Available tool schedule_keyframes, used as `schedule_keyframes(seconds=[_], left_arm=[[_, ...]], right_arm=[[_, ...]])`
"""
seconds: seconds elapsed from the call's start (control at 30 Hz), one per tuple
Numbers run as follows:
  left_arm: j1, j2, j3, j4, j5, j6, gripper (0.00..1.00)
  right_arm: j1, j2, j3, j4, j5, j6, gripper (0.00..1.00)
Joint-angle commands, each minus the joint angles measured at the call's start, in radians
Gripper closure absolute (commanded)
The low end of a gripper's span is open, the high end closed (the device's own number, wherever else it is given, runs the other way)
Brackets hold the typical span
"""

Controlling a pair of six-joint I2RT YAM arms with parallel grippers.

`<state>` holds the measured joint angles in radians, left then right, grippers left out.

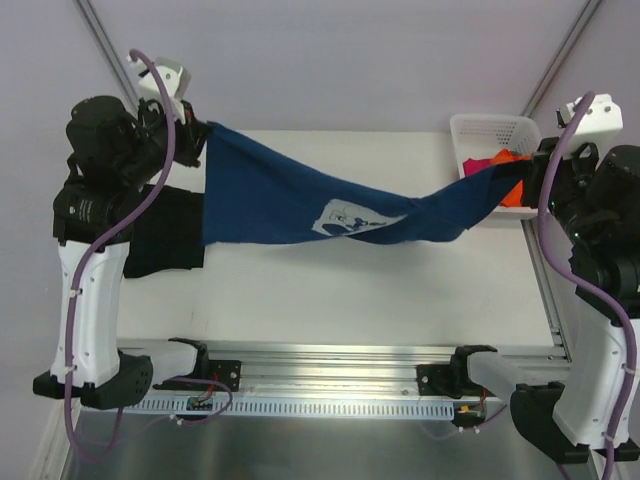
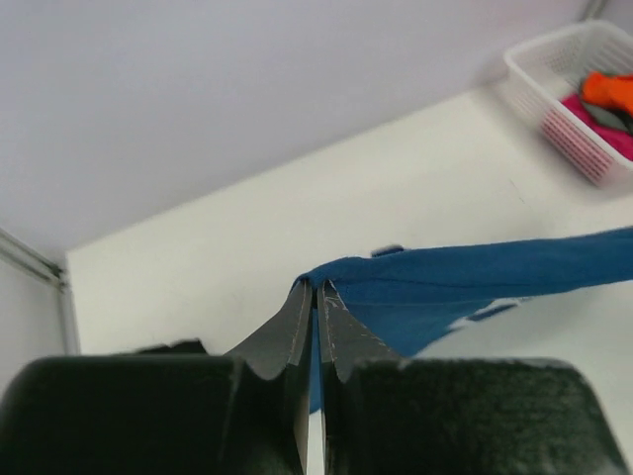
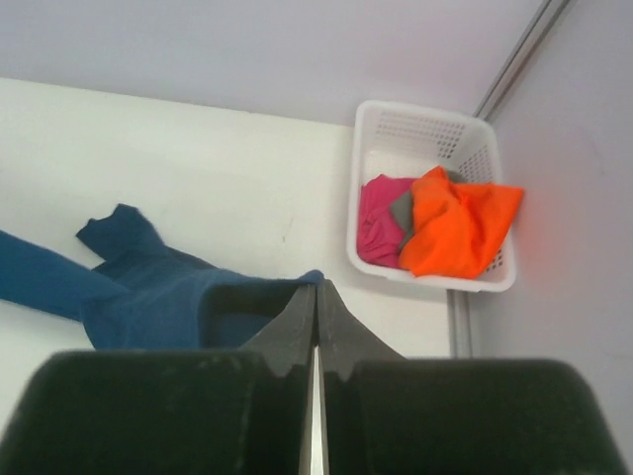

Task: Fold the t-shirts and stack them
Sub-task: Flatten the tshirt out

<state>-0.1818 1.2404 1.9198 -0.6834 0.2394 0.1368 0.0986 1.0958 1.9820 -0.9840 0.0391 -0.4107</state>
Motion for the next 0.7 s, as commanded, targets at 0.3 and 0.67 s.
schedule_keyframes(seconds=[0.3,0.67], left_arm=[[0.034,-0.226,-0.173,0.005,0.038,-0.037,1.0],[0.035,0.022,-0.067,0.008,0.027,-0.022,1.0]], right_arm=[[-0.195,-0.146,0.005,0.001,-0.156,0.104,0.99],[-0.224,-0.024,-0.192,0.246,-0.188,0.219,0.99]])
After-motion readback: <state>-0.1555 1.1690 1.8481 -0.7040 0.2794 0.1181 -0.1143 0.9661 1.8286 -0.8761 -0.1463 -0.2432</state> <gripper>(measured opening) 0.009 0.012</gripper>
